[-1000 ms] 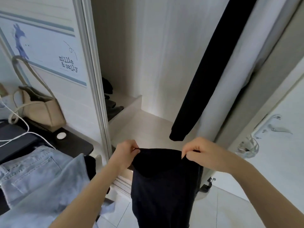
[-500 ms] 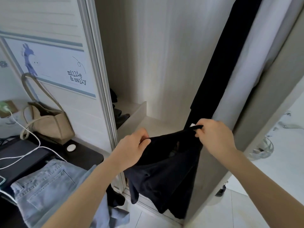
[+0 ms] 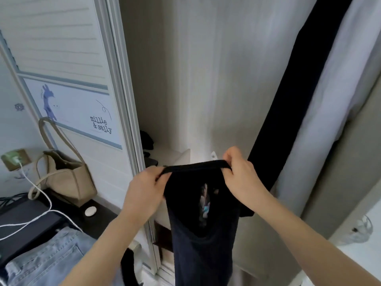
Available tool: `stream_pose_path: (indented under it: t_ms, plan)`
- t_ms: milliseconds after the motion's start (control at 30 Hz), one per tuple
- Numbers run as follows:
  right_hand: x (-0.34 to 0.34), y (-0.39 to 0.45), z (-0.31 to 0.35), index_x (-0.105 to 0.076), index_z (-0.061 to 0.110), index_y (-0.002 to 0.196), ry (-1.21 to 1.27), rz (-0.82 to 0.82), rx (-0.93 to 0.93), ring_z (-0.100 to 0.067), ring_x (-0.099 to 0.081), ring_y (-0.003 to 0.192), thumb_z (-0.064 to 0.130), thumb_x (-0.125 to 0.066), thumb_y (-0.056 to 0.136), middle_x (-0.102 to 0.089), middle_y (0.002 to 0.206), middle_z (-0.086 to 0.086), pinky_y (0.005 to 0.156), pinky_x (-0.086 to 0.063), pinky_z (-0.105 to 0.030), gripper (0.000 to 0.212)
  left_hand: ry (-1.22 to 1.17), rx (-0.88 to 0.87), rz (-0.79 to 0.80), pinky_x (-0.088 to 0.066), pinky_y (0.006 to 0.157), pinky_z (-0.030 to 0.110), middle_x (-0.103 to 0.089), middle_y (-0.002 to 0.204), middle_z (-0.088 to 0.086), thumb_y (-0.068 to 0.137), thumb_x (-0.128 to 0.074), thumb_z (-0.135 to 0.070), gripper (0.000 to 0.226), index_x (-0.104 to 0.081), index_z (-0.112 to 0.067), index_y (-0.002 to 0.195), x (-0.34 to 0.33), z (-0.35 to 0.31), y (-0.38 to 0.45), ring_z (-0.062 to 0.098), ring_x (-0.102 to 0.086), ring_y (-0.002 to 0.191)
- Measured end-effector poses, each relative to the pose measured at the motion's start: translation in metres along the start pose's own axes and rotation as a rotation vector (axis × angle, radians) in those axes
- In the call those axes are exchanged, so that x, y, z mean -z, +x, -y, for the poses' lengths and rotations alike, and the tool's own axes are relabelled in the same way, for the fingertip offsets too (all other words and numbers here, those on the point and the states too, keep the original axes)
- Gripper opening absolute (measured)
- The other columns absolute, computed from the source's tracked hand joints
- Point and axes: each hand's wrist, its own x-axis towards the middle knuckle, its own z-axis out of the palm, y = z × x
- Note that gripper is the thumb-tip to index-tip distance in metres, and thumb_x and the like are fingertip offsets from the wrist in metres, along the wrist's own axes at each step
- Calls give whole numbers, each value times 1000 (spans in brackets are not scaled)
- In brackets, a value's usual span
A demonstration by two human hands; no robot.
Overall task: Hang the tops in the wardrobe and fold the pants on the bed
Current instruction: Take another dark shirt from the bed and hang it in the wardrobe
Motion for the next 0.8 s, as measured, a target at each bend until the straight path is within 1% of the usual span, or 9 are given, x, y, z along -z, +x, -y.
stream_pose_path:
  t_ms: [100,200,300,400,533,600,667,733,800]
  plan:
    - [-10,24,-10,-40,29,96,-70,-13,46,-17,-56,81,10,-49,91,-57,92,3,70,-50,-35,21,-279,147,-94,-60,71,41,-72,74,10,97,-53,-13,23,-73,-12,87,22,-12,21,22,-71,63]
    - [-12,53,-25,-48,29,92,-38,-63,52,-12,-53,84,11,-55,90,-55,95,7,68,-40,-22,19,-542,370,-117,-62,68,37,-73,82,17,98,-51,-9,23,-73,-8,93,38,-17,44,24,-69,62]
    - [-9,85,-41,-54,26,89,109,-96,-30,-10,-57,80,7,-59,88,-60,86,10,63,-38,-12,20,-789,566,1,-60,61,32,-66,90,22,95,-55,-8,20,-73,2,99,50,-7,68,28,-65,74]
    - [-5,117,-54,-62,23,84,396,-46,-156,-14,-64,84,4,-61,86,-67,86,3,68,-44,-17,20,-929,703,188,-61,64,32,-68,100,19,85,-63,-13,31,-71,4,110,48,6,87,26,-69,81]
    - [0,140,-64,-67,12,89,672,-5,-262,-15,-65,76,1,-63,85,-69,84,-3,60,-49,-15,12,-1054,719,243,-60,81,35,-64,121,17,82,-68,-20,44,-66,-1,121,41,18,104,24,-64,103]
    - [-1,149,-70,-67,12,85,702,-34,-275,-18,-65,74,0,-66,83,-69,81,-5,64,-51,-23,12,-1172,695,195,-61,72,32,-71,104,11,77,-76,-22,35,-72,-6,107,35,18,114,19,-70,90]
    - [-7,154,-77,-67,15,82,670,-52,-285,-21,-66,76,3,-70,80,-70,81,-4,70,-52,-31,13,-1256,689,106,-60,63,26,-73,84,4,81,-66,-22,14,-73,-11,88,28,13,124,14,-72,74]
    - [-12,159,-82,-68,21,80,577,-71,-274,-20,-66,78,7,-73,79,-69,80,0,70,-51,-29,15,-1307,658,53,-58,59,23,-73,78,-1,85,-59,-24,18,-73,-14,79,23,5,136,10,-72,70]
    - [-10,163,-85,-67,24,78,519,-95,-262,-21,-66,80,8,-73,78,-69,79,2,72,-53,-32,17,-1249,606,60,-57,60,23,-74,82,-2,87,-58,-29,22,-75,-16,84,21,-4,147,9,-72,72]
